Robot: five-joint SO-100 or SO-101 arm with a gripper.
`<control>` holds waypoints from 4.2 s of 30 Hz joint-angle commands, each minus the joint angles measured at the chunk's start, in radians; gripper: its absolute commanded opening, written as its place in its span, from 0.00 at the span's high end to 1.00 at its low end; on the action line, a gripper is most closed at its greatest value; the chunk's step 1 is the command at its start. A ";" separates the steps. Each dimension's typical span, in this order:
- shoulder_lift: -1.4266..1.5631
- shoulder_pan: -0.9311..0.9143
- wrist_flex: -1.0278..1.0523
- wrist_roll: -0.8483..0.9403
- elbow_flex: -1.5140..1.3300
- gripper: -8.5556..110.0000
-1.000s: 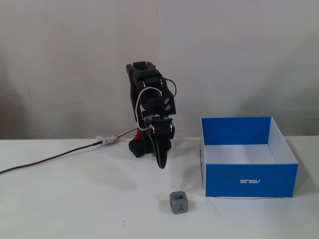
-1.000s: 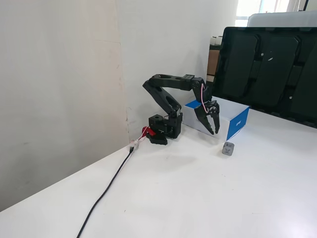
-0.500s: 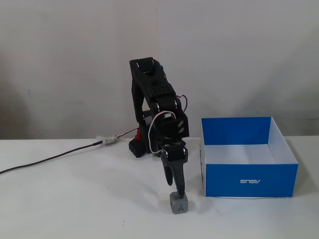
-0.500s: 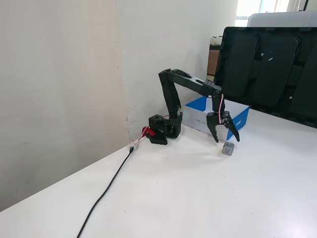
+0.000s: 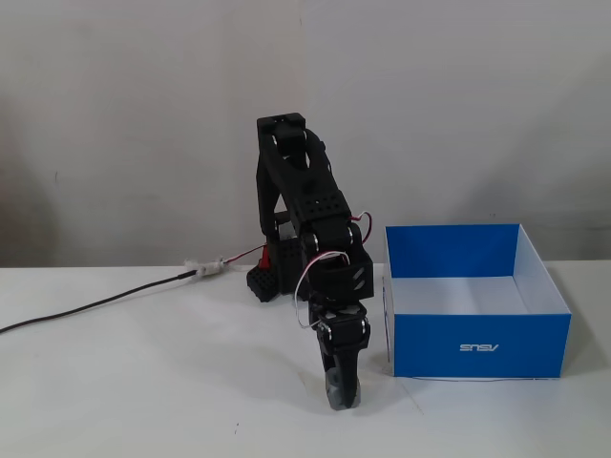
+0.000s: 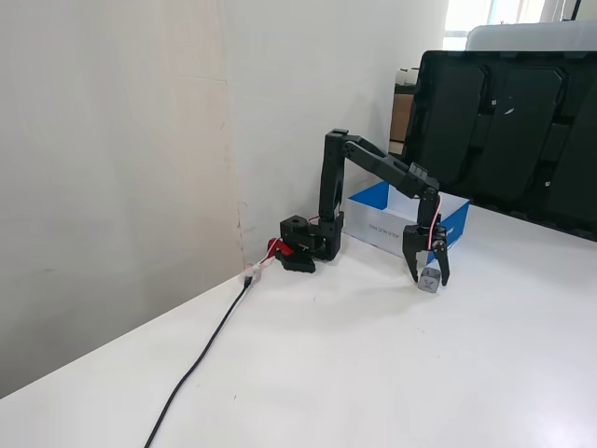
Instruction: Pick the gray block and keep it in the box.
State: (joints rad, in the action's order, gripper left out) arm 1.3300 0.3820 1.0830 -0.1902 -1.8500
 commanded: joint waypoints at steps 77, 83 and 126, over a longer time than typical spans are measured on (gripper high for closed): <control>1.032 -0.038 0.348 0.037 -0.055 0.93; 1.427 -0.224 0.247 0.103 -0.387 0.93; 2.098 -0.557 0.034 0.282 -1.189 0.93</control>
State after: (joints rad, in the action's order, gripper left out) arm 3.2582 -0.1687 1.1060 0.0920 -3.0296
